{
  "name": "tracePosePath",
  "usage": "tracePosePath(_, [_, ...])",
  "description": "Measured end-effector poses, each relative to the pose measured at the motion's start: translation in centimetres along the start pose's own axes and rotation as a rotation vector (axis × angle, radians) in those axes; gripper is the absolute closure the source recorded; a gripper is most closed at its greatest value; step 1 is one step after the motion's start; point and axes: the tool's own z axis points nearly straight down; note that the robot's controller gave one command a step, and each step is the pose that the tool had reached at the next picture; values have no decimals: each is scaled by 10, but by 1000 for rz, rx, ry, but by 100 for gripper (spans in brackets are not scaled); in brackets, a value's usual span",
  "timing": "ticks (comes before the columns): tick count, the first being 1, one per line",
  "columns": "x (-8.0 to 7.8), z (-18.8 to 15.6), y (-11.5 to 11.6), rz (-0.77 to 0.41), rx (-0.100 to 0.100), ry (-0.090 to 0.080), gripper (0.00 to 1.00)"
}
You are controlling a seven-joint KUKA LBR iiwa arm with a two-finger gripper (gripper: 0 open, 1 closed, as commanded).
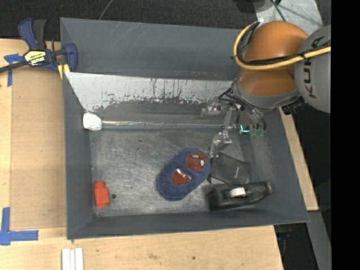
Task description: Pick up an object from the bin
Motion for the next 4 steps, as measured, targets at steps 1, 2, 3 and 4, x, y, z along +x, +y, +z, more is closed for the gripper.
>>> tracePosePath(1, [68,100,-17,-310,6,-45,0])
tracePosePath(2, [14,113,17,-612,6,-19,0])
tracePosePath(3, [11,109,18,-609,6,-32,100])
tracePosePath(4, [15,-52,21,-630,5,-17,100])
